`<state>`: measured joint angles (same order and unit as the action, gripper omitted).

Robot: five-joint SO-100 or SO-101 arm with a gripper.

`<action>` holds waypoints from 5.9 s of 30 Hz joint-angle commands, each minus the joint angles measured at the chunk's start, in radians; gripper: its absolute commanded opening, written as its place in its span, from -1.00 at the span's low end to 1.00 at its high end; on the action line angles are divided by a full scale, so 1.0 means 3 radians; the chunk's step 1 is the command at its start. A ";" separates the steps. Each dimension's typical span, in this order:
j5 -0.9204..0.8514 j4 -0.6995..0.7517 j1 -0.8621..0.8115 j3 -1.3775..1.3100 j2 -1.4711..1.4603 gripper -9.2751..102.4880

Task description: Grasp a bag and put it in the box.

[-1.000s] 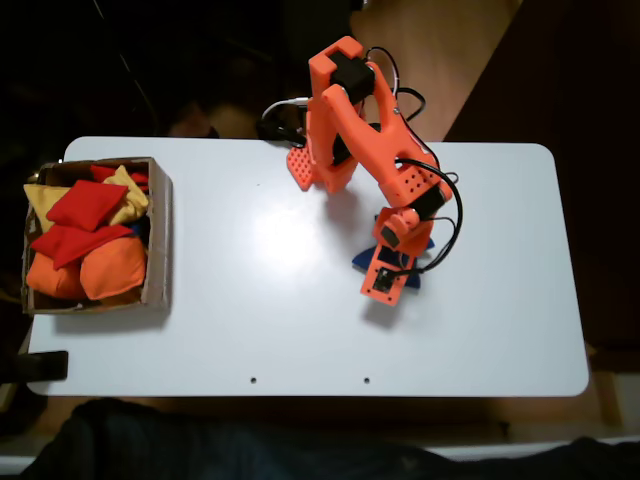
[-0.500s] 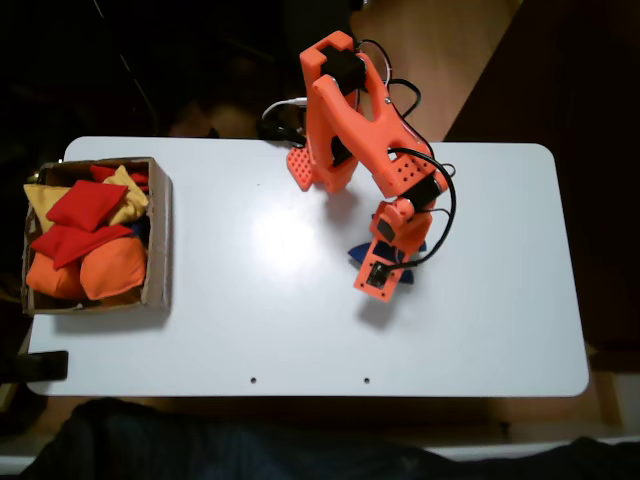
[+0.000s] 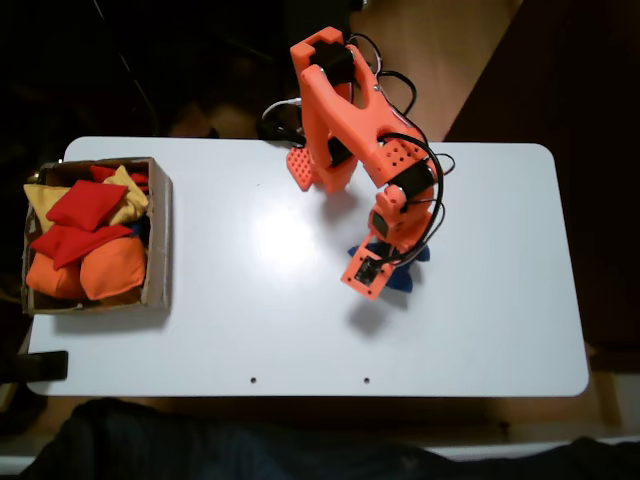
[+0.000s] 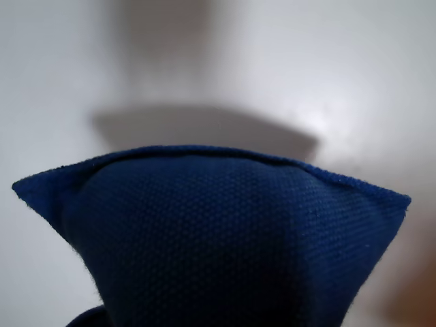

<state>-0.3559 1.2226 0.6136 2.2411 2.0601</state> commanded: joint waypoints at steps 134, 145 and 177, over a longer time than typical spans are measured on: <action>-0.0015 0.0297 -0.5998 -0.4341 -0.1892 -0.82; -0.0205 0.0317 -0.6161 -0.4592 -0.2173 -0.73; -0.0419 0.0373 -0.6069 -0.3027 -0.0977 0.41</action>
<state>-0.4970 1.3484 -1.2134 1.3085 1.6904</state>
